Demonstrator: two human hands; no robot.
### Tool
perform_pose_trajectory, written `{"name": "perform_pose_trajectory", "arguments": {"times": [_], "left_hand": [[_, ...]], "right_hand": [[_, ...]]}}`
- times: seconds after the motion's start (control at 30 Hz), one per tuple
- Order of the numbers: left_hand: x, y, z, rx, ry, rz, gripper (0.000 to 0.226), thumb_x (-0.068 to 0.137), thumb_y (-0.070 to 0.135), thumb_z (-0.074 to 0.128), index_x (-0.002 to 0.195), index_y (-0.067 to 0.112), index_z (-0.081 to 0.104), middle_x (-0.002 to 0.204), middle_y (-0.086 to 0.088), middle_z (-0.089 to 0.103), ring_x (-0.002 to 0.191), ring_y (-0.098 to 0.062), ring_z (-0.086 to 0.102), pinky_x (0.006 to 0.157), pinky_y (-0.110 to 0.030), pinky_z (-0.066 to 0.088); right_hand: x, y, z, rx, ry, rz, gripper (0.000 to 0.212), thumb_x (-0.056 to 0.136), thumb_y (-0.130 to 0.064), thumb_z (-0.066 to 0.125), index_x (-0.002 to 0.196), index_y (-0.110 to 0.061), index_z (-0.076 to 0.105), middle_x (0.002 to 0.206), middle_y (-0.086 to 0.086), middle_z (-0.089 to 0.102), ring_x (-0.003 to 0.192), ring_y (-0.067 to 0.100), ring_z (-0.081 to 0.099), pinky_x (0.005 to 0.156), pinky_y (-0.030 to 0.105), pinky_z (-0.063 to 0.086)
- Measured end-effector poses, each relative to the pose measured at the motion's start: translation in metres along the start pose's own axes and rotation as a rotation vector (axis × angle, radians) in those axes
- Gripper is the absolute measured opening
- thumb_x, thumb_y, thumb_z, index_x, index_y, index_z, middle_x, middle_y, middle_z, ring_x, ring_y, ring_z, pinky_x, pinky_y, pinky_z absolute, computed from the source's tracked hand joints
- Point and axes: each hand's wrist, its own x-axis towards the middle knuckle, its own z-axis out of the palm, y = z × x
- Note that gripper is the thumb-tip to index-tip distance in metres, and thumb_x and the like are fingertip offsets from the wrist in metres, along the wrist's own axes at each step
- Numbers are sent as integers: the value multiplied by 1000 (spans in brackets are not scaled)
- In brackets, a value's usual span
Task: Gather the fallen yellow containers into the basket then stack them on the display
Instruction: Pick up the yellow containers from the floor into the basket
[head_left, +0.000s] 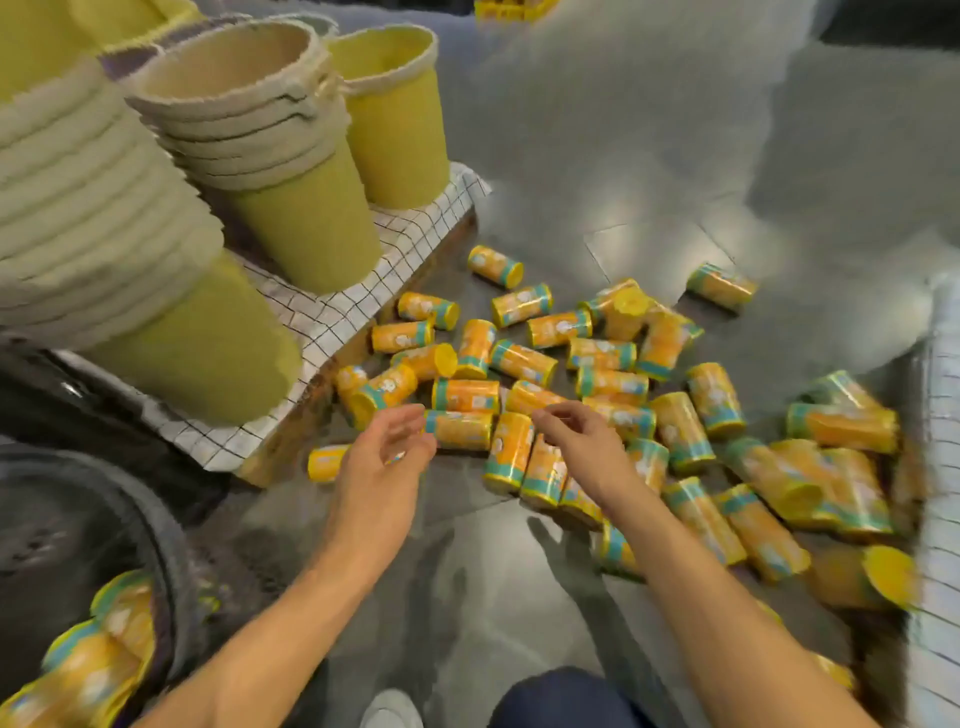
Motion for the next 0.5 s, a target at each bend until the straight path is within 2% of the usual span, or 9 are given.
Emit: {"name": "perform_pose_trajectory", "arguments": {"times": [0.07,0.17,0.23,0.3,0.37,0.4,0.5], "left_hand": [[10,-21,23,23,-26,-3,24,96,11,67,115,26,68,119,6,71,111,-4,65,96,-25,48],[25,-51,52,34,-41,-13,24,98,8,65,120,16,67,120,1,70,111,-5,64,90,-16,46],[35,-72,71,33,-62,-37,23,99,9,64,120,16,66,117,3,69,109,-2,64,87,-12,44],[47,-94,90,44,-90,-67,21,99,10,64,119,19,65,112,8,68,106,-2,63,82,-8,44],[60,-117,106,62,-113,-83,20,99,11,64,119,17,64,109,8,68,104,-4,64,77,-3,44],[67,-127,114,83,-117,-92,21,99,12,65,120,15,64,110,6,68,104,-6,64,76,-4,44],[85,-158,137,189,-134,-141,30,99,15,66,128,9,63,120,-2,66,109,-14,62,75,-7,42]], "right_hand": [[0,27,-22,-12,70,46,30,94,-45,70,112,-20,69,104,-2,72,101,15,67,73,22,46],[-6,61,-50,-12,144,95,30,96,-40,70,116,-19,66,107,-3,69,94,5,65,61,13,45],[-10,89,-65,-4,178,156,31,96,-37,70,119,-18,63,110,-3,68,92,-1,63,57,7,44],[-14,115,-75,-17,214,196,34,95,-35,72,121,-16,62,115,1,68,96,3,63,64,9,46],[-15,143,-81,-56,258,221,38,92,-34,76,122,-16,62,119,3,67,105,12,64,81,22,50],[-15,155,-83,-111,259,226,41,90,-35,78,123,-18,61,119,-1,66,109,13,63,86,27,49],[-17,188,-82,-356,199,211,52,84,-43,82,127,-24,58,116,-11,59,110,12,59,90,31,47]]}}
